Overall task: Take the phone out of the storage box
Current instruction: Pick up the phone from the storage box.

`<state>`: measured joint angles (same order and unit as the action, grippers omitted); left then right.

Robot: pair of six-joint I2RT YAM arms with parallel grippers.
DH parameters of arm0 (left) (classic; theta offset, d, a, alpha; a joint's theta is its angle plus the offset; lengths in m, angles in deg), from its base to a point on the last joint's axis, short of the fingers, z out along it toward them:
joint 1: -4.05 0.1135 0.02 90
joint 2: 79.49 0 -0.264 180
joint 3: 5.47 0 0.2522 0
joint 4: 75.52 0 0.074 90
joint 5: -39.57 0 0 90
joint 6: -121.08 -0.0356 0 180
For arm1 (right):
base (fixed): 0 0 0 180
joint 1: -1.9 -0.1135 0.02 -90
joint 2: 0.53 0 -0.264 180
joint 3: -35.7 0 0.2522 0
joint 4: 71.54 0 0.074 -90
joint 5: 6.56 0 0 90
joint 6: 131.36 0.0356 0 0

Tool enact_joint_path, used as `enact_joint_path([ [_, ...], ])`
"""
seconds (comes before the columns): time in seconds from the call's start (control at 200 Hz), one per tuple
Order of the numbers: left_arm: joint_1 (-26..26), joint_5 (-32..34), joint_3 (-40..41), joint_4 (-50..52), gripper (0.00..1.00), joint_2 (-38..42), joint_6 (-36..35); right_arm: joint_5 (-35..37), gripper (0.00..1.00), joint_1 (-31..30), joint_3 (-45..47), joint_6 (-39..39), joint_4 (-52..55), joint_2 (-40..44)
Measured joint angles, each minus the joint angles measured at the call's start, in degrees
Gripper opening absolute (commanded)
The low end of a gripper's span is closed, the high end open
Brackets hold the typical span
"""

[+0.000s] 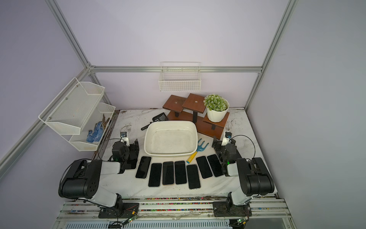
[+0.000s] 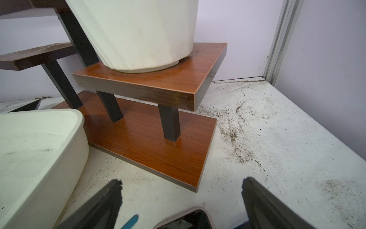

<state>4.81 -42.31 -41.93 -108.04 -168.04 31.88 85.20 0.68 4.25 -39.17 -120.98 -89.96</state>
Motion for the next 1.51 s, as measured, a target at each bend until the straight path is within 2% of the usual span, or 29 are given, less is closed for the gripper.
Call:
enact_joint_path([
  [0.585, 0.0, 0.0, 0.0, 0.0, 1.0, 0.0, 0.0, -0.2, 1.0, 0.0, 0.0, 0.0, -0.2, 0.1],
  [0.74, 0.0, 0.0, 0.0, 0.0, 1.0, 0.0, 0.0, -1.9, 1.0, 0.0, -0.6, -1.1, 6.8, 8.7],
  [0.805, 0.0, 0.0, 0.0, 0.0, 1.0, 0.0, 0.0, -1.6, 1.0, 0.0, -1.4, -1.0, 6.9, 9.8],
  [1.025, 0.0, 0.0, 0.0, 0.0, 1.0, 0.0, 0.0, -0.7, 1.0, 0.0, 0.1, -0.8, 1.7, -0.2],
  [1.505, 0.0, 0.0, 0.0, -0.5, 1.0, 0.0, 0.0, -0.8, 1.0, 0.0, 0.2, -0.8, -0.9, -0.5],
])
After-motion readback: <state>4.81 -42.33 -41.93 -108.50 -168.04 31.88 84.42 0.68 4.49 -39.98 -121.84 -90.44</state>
